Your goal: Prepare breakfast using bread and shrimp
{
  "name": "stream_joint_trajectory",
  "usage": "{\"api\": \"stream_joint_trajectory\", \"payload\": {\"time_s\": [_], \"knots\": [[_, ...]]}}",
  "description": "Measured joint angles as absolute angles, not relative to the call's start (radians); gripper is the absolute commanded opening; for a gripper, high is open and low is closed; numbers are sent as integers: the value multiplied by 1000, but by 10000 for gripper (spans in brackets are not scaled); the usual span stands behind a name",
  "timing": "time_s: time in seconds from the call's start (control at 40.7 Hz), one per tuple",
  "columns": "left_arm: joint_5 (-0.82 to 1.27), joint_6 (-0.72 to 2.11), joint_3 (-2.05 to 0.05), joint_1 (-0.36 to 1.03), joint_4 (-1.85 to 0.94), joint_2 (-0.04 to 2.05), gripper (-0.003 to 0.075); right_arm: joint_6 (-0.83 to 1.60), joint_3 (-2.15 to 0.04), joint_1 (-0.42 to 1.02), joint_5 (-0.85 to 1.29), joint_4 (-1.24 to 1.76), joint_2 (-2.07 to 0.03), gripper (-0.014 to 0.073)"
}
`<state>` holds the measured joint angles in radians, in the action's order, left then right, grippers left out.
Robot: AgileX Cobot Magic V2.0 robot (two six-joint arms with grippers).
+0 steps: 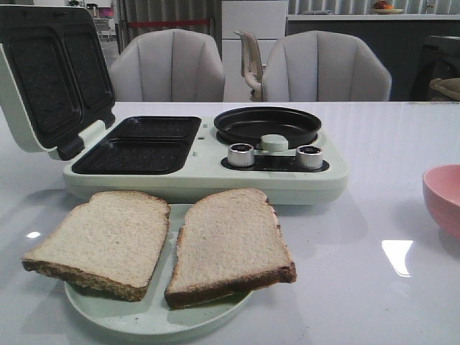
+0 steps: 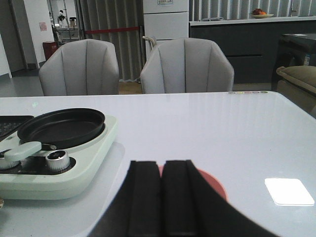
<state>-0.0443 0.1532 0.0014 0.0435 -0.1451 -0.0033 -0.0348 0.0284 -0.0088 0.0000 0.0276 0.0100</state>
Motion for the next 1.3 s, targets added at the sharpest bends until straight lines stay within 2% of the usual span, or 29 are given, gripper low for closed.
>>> {"api": "stream_joint_trajectory", "payload": {"time_s": [1.081,1.302], "knots": [[-56,153,1,44,-145,-3,101,-36,28,-9,0,28,10,44],[-101,153,-42,44,-175,-3,101,-36,-109,-9,119,28,10,44]]}}
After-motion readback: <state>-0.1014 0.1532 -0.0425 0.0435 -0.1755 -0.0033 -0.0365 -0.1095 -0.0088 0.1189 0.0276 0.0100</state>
